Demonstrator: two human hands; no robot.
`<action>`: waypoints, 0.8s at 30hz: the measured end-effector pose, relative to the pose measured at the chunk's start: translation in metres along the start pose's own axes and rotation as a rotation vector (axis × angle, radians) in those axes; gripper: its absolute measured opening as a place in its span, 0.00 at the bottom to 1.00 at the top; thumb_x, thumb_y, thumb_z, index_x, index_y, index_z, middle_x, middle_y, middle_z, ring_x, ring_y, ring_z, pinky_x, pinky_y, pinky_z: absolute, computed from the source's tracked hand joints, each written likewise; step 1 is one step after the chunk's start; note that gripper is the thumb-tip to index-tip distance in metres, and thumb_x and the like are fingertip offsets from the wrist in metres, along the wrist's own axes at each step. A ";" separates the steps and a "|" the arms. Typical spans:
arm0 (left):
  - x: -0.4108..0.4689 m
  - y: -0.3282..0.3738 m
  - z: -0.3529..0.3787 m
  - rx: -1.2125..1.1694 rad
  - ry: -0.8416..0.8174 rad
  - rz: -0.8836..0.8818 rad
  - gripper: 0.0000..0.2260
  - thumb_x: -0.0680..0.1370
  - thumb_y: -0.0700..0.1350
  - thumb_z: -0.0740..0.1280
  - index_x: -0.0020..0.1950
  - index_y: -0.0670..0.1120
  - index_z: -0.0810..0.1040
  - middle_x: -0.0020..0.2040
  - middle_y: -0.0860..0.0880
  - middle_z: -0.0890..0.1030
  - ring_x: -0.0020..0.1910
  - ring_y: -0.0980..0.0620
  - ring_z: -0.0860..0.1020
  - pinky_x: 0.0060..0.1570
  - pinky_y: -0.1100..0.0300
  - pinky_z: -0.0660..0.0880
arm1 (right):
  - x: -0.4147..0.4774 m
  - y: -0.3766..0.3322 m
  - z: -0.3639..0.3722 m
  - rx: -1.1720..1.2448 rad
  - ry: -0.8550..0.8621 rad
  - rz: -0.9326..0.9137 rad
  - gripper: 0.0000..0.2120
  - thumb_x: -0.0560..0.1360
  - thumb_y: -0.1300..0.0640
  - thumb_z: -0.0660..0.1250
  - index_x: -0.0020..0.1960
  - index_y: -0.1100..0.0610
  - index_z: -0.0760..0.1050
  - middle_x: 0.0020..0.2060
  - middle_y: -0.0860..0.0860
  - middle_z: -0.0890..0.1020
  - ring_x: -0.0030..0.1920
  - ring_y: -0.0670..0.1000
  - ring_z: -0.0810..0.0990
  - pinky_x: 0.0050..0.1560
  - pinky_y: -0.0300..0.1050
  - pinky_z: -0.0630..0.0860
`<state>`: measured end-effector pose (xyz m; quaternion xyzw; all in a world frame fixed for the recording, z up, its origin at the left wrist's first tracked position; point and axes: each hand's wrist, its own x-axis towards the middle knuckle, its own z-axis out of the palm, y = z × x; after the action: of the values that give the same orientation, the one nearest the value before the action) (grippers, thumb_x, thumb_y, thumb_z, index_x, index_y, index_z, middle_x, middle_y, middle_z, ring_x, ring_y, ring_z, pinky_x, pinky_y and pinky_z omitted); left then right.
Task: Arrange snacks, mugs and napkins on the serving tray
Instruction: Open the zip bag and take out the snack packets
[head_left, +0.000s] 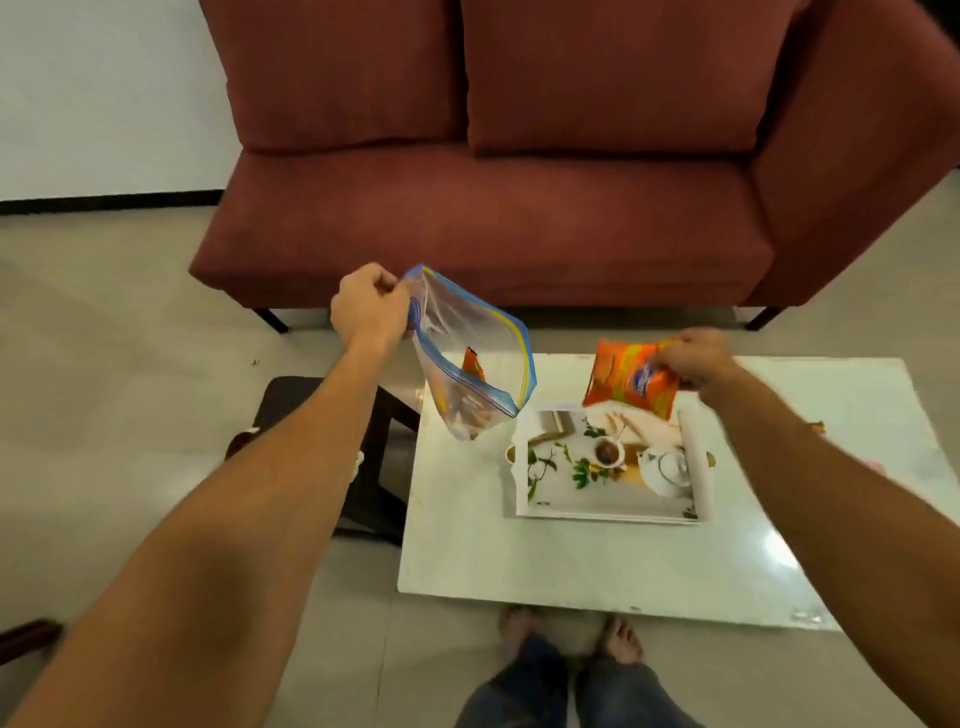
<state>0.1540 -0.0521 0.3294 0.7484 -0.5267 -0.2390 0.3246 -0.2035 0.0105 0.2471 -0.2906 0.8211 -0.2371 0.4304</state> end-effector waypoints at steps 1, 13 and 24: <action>-0.003 -0.011 0.005 -0.016 -0.018 -0.007 0.09 0.77 0.49 0.73 0.39 0.49 0.78 0.40 0.48 0.85 0.33 0.54 0.84 0.35 0.53 0.84 | 0.010 0.023 0.020 -0.037 -0.021 0.051 0.04 0.75 0.67 0.70 0.48 0.61 0.78 0.49 0.63 0.81 0.37 0.55 0.81 0.33 0.47 0.82; -0.026 -0.098 0.107 -0.030 -0.222 -0.030 0.10 0.78 0.48 0.73 0.38 0.51 0.78 0.39 0.45 0.86 0.36 0.46 0.86 0.36 0.43 0.85 | 0.084 0.161 0.132 -0.075 -0.137 0.179 0.17 0.76 0.62 0.72 0.64 0.62 0.78 0.60 0.63 0.81 0.58 0.62 0.82 0.60 0.59 0.80; -0.081 -0.102 0.167 -0.080 -0.197 -0.070 0.09 0.79 0.51 0.71 0.43 0.48 0.79 0.42 0.47 0.86 0.39 0.49 0.85 0.40 0.44 0.84 | 0.091 0.193 0.120 -0.210 0.048 0.036 0.26 0.76 0.56 0.71 0.73 0.59 0.69 0.66 0.61 0.77 0.63 0.61 0.78 0.61 0.54 0.77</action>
<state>0.0754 0.0089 0.1430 0.7258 -0.5196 -0.3434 0.2921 -0.1966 0.0707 0.0098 -0.3134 0.8566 -0.1487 0.3820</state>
